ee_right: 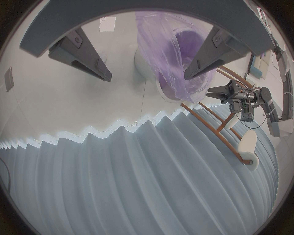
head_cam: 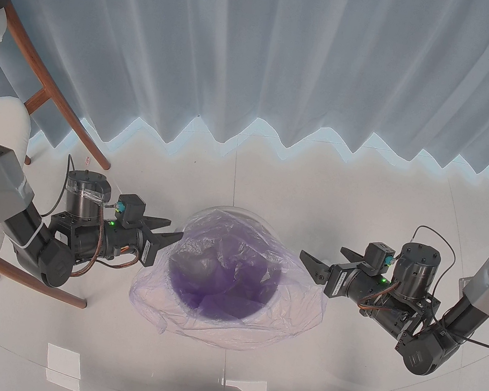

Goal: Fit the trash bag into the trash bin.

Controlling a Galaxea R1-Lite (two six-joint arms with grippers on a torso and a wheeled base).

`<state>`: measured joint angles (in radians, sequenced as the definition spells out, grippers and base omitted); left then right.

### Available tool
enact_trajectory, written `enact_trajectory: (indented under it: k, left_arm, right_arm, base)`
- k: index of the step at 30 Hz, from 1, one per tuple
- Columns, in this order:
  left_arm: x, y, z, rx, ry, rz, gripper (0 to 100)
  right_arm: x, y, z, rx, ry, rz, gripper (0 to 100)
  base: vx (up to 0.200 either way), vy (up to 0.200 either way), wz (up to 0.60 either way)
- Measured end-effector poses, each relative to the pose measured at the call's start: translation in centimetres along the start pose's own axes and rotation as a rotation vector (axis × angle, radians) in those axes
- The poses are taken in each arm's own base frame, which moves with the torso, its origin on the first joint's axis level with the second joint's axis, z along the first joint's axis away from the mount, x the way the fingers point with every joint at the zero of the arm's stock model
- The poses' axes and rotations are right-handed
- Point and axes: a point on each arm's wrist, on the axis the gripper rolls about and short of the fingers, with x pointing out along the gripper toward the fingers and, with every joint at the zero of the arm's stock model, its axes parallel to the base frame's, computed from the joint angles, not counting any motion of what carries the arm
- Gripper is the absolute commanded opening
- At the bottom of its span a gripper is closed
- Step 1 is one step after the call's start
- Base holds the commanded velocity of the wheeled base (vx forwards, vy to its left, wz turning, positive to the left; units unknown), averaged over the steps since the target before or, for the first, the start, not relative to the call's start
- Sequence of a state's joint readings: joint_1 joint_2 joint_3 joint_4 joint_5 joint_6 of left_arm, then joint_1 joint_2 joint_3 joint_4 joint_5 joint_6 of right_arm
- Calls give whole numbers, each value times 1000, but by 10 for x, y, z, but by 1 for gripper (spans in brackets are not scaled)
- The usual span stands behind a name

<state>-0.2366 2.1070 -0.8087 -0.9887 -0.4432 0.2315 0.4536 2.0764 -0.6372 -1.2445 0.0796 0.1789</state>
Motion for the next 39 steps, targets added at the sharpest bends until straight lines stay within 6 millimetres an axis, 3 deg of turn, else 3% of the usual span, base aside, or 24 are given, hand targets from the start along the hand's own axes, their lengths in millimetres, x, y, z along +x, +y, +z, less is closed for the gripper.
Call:
enact_trajectory:
  k: [7, 15, 33, 34, 39]
  left_arm:
    - [8, -1, -7, 1, -2, -6, 0]
    - [12, 2, -1, 8, -28, 0, 0]
    - [11, 1, 5, 15, -49, -4, 0]
    - [11, 1, 6, 18, -55, -3, 100]
    - [11, 3, 12, 43, -112, 12, 100]
  right_arm:
    - [3, 3, -2, -4, -9, 23, 100]
    - [7, 13, -13, -17, 14, 78, 100]
    - [37, 12, -22, -45, -2, 103, 100]
    - [38, 11, -22, -45, -4, 102, 100]
    - [40, 10, -23, -41, -4, 100, 100]
  base:
    - [0, 0, 0]
    - [0, 0, 0]
    - [0, 0, 0]
    - [0, 0, 0]
    - [0, 0, 0]
